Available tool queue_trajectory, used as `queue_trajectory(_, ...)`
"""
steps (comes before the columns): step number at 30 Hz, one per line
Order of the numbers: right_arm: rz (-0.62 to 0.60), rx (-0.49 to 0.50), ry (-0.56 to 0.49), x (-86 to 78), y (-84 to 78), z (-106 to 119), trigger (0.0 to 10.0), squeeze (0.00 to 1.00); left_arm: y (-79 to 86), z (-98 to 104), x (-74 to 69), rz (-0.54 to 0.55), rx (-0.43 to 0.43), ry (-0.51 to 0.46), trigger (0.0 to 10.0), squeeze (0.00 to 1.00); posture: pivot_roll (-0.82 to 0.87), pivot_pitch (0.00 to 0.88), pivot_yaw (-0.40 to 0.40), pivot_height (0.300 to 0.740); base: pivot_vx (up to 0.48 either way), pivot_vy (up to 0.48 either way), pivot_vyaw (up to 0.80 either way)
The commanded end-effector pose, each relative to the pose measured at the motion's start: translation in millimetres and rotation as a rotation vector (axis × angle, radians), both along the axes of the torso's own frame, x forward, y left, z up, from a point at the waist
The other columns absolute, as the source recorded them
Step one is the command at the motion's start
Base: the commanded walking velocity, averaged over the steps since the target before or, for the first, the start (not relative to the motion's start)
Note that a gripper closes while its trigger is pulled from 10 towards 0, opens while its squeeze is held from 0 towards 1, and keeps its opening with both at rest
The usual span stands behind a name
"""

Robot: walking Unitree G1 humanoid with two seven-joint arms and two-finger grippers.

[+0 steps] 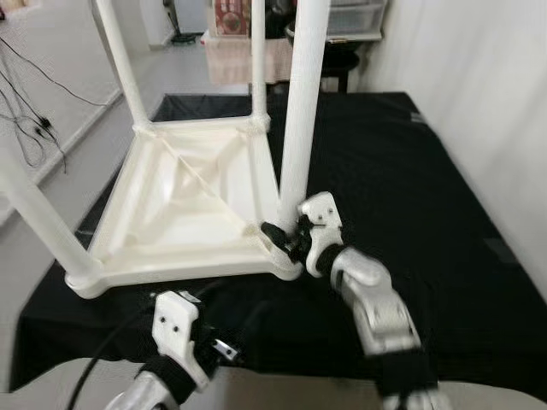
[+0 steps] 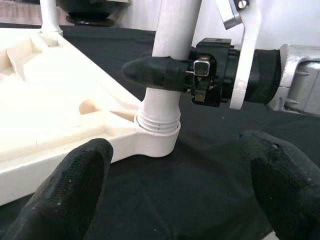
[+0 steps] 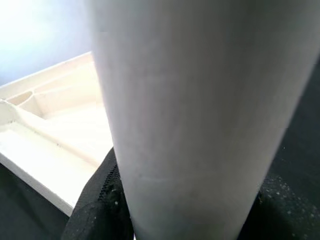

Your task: Building children table

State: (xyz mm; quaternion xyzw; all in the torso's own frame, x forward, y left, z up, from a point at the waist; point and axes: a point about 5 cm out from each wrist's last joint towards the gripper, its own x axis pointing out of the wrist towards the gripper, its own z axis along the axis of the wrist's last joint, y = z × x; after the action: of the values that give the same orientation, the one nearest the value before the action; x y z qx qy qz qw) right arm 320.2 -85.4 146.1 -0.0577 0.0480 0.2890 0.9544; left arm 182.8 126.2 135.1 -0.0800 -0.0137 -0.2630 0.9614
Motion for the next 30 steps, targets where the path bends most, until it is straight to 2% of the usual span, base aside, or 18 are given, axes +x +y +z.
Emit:
queue_trajectory(1, 0.002, -0.052, 0.057, 0.1, 2.9, -12.2, 0.0, 0.00, 2.7, -4.1, 0.5, 0.009, 0.016, 0.011, 10.0, 0.00, -0.02, 0.032, -0.008, 0.740, 0.000, 0.000, 0.00)
queue_trajectory(2, -0.002, -0.056, 0.058, 0.8, 4.6, -11.6, 1.7, 0.00, 2.9, -4.2, 0.8, 0.018, 0.015, 0.008, 10.0, 0.00, -0.02, 0.032, -0.008, 0.740, 0.000, 0.000, 0.00)
queue_trajectory(4, -0.006, -0.058, 0.059, 1.4, 5.6, -11.1, 1.7, 0.00, 3.1, -4.3, 1.1, 0.023, 0.014, 0.007, 10.0, 0.00, -0.02, 0.032, -0.008, 0.740, 0.000, 0.000, 0.00)
queue_trajectory(5, 0.030, -0.039, 0.065, 1.5, 8.2, -8.9, 10.0, 0.27, 2.9, -4.5, 1.5, 0.025, 0.014, 0.006, 10.0, 0.00, -0.02, 0.026, -0.007, 0.740, 0.000, 0.000, 0.00)
queue_trajectory(6, 0.030, -0.039, 0.065, 1.5, 8.2, -8.9, 10.0, 0.27, 2.9, -4.5, 1.5, 0.025, 0.014, 0.006, 10.0, 0.00, -0.02, 0.026, -0.007, 0.740, 0.000, 0.000, 0.00)
queue_trajectory(7, 0.064, -0.024, 0.070, 2.7, 10.1, -7.2, 10.0, 1.00, 2.7, -4.7, 1.9, 0.025, 0.014, 0.006, 10.0, 0.00, -0.02, 0.024, -0.008, 0.740, 0.000, 0.000, 0.00)
queue_trajectory(11, 0.132, 0.013, 0.061, 7.0, 14.3, 0.3, 10.0, 1.00, 2.0, -4.9, 2.6, 0.019, 0.014, 0.007, 10.0, 0.00, -0.02, 0.020, -0.002, 0.740, 0.000, 0.000, 0.00)
queue_trajectory(13, 0.287, 0.059, 0.014, 17.6, 17.6, 19.2, 10.0, 1.00, 0.9, -5.3, 3.6, 0.010, 0.014, 0.009, 10.0, 0.00, -0.02, 0.015, 0.001, 0.740, 0.000, 0.000, 0.00)
queue_trajectory(14, 0.287, 0.059, 0.014, 17.6, 17.6, 19.2, 10.0, 1.00, 0.9, -5.3, 3.6, 0.010, 0.014, 0.009, 10.0, 0.00, -0.02, 0.015, 0.001, 0.740, 0.000, 0.000, 0.00)
queue_trajectory(15, 0.368, 0.076, -0.013, 24.4, 16.1, 29.5, 10.0, 1.00, 0.4, -5.4, 4.1, 0.007, 0.014, 0.010, 10.0, 0.00, -0.01, 0.013, -0.001, 0.740, 0.000, 0.000, 0.00)
queue_trajectory(16, 0.461, 0.096, -0.004, 28.8, 13.4, 35.6, 10.0, 0.47, 0.1, -5.7, 4.5, 0.006, 0.014, 0.010, 10.0, 0.00, -0.01, 0.010, -0.006, 0.740, 0.000, 0.000, 0.00)
queue_trajectory(17, 0.461, 0.096, -0.004, 28.8, 13.4, 35.6, 10.0, 0.47, 0.1, -5.7, 4.5, 0.006, 0.014, 0.010, 10.0, 0.00, -0.01, 0.010, -0.006, 0.740, 0.000, 0.000, 0.00)
queue_trajectory(18, 0.557, 0.088, 0.005, 31.8, 9.6, 39.1, 10.0, 0.00, -0.1, -5.9, 4.9, 0.007, 0.013, 0.009, 10.0, 0.00, 0.00, 0.009, -0.009, 0.740, 0.000, 0.000, 0.00)
queue_trajectory(22, 0.682, 0.062, 0.029, 34.6, 3.1, 39.9, 10.0, 0.00, -0.3, -6.3, 5.2, 0.010, 0.013, 0.008, 10.0, 0.00, 0.00, 0.006, -0.011, 0.740, 0.000, 0.000, 0.00)
queue_trajectory(26, 0.708, 0.065, 0.070, 39.4, 0.6, 38.4, 10.0, 0.00, -0.5, -6.5, 5.4, 0.013, 0.013, 0.008, 10.0, 0.00, 0.01, 0.006, -0.016, 0.740, 0.000, 0.000, 0.00)
queue_trajectory(27, 0.717, 0.072, 0.082, 40.4, 0.4, 38.1, 5.0, 0.00, -0.6, -6.6, 5.5, 0.014, 0.014, 0.008, 10.0, 0.00, 0.01, 0.006, -0.016, 0.740, 0.000, 0.000, 0.00)
queue_trajectory(29, 0.733, 0.076, 0.099, 41.0, 0.3, 36.8, 5.0, 0.00, -0.9, -6.7, 5.6, 0.015, 0.013, 0.008, 10.0, 0.00, 0.01, 0.006, -0.018, 0.740, 0.000, 0.000, 0.00)
queue_trajectory(30, 0.752, 0.084, 0.110, 41.0, -0.2, 36.2, 0.0, 0.00, -1.2, -6.8, 5.6, 0.016, 0.013, 0.008, 10.0, 0.00, 0.01, 0.006, -0.019, 0.740, 0.000, 0.000, 0.00)
